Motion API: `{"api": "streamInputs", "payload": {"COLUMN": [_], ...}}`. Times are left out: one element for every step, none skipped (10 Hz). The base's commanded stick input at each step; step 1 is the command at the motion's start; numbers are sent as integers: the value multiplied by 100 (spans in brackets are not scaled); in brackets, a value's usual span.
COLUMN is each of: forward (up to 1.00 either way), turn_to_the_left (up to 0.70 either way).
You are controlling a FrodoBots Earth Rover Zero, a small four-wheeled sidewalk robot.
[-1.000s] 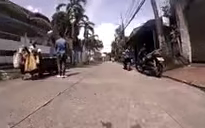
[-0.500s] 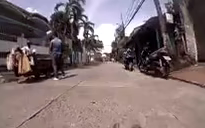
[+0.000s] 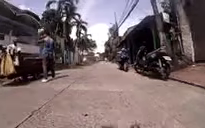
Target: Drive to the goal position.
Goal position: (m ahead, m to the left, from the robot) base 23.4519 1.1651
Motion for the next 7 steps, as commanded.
{"api": "streamInputs", "payload": {"forward": [70, 70, 70, 70, 70, 70, 70], "turn_to_the_left": [0, 0, 0, 0, 0, 0, 0]}}
